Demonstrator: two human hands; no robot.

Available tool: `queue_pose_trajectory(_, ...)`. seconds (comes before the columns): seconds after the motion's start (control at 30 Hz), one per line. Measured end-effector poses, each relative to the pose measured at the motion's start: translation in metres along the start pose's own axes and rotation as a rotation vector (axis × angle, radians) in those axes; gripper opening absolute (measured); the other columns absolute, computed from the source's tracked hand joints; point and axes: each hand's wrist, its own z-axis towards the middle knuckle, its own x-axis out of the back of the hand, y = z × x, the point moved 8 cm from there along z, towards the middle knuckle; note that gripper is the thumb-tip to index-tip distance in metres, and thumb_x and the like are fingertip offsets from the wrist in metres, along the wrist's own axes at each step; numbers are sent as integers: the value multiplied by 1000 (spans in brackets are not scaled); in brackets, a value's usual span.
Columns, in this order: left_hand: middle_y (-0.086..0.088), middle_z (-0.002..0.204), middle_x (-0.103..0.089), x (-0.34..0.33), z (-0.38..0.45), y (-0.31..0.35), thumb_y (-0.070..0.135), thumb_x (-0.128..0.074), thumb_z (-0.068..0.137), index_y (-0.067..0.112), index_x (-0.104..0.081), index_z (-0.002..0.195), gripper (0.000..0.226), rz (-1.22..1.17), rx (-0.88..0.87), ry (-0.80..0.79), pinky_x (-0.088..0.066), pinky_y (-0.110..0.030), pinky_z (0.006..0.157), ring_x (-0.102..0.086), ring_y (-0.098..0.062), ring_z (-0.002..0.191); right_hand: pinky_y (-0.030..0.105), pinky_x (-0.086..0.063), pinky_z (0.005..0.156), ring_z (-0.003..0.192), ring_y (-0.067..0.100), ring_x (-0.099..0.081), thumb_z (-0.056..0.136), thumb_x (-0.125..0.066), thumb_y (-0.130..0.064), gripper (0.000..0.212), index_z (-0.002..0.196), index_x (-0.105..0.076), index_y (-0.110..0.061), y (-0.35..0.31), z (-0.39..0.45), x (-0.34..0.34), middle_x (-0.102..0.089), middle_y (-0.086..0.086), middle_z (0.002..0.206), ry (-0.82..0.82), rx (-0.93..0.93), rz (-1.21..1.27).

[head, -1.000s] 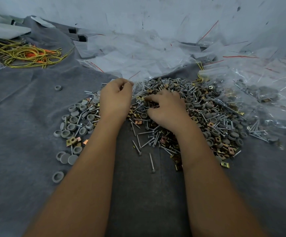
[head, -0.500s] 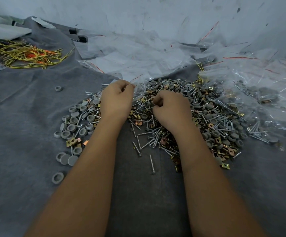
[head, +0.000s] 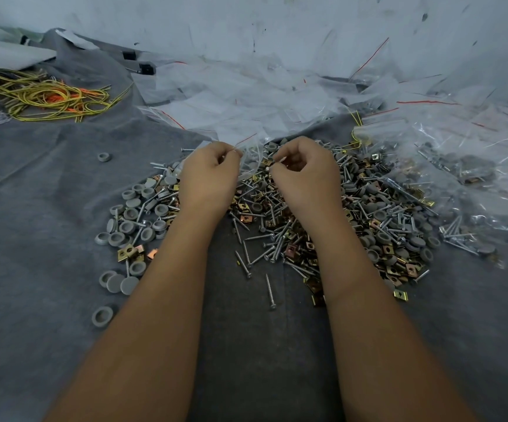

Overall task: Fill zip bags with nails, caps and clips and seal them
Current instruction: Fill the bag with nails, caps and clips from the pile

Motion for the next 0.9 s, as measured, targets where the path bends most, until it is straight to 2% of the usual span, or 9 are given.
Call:
queue_pose_trajectory(0.07,2,70,-66,-1,-1,1,37,-45,77,25,-72,86,31,-2,-12,-15,-44,-32,64,-53,-10,60,8,-40,58,65,-4,-55,79,-67,-7,20,75,-64,-27,-4,1,0,-62,-11,73,10,33,40)
queue_pose_trajectory(0.17,7,70,-65,-5,-3,4,37,-46,77,30,-72,86,29,3,-29,-62,-44,-31,66,-55,-10,64,10,-41,76,88,1,-59,80,-73,-14,11,83,-73,-25,-8,2,1,-65,-8,92,31,95,-6)
queue_pose_trajectory(0.27,8,75,-67,-9,-4,8,37,-47,76,34,-70,81,23,-9,-37,-102,-45,-31,65,-58,-10,68,21,-42,92,104,11,-57,82,-74,-18,11,92,-78,-20,-4,4,-1,-63,-2,103,32,104,-84)
queue_pose_trajectory(0.37,-3,79,-71,-9,-5,10,38,-47,77,35,-68,77,21,3,-46,-109,-50,-36,69,-62,-19,72,37,-40,102,117,21,-51,88,-69,-24,18,105,-76,-23,3,6,-8,-61,3,116,-24,88,-212)
queue_pose_trajectory(0.5,1,73,-69,-6,-4,7,38,-47,78,26,-72,84,29,1,-37,-53,-48,-34,66,-59,-12,66,39,-45,99,111,18,-54,94,-58,-20,26,117,-70,-27,5,5,-5,-62,1,115,1,57,-130)
queue_pose_trajectory(0.57,9,55,-60,-3,-3,3,36,-48,81,21,-73,86,29,3,-20,-13,-37,-31,54,-46,-1,47,39,-50,89,101,16,-57,95,-54,-16,28,117,-68,-27,9,5,0,-62,-2,110,18,-3,-104)
queue_pose_trajectory(0.7,19,41,-50,5,0,-5,26,-51,89,20,-72,88,22,-26,24,57,-27,-26,50,-39,0,37,32,-47,59,63,17,-56,86,-46,-5,33,93,-69,-27,23,4,-1,-64,-6,80,-78,-136,-241)
queue_pose_trajectory(0.8,19,41,-49,6,0,-5,24,-52,91,21,-71,87,20,-40,30,58,-27,-26,50,-39,1,37,36,-47,72,56,22,-52,75,-44,-4,33,78,-70,-23,25,0,-4,-66,1,70,-150,-180,-321)
queue_pose_trajectory(0.9,18,41,-50,4,0,-5,25,-53,90,20,-73,88,21,-45,33,55,-27,-26,50,-39,1,38,47,-44,96,89,27,-56,75,-46,-10,34,86,-73,-27,20,-1,-12,-69,-1,89,-244,-140,-426)
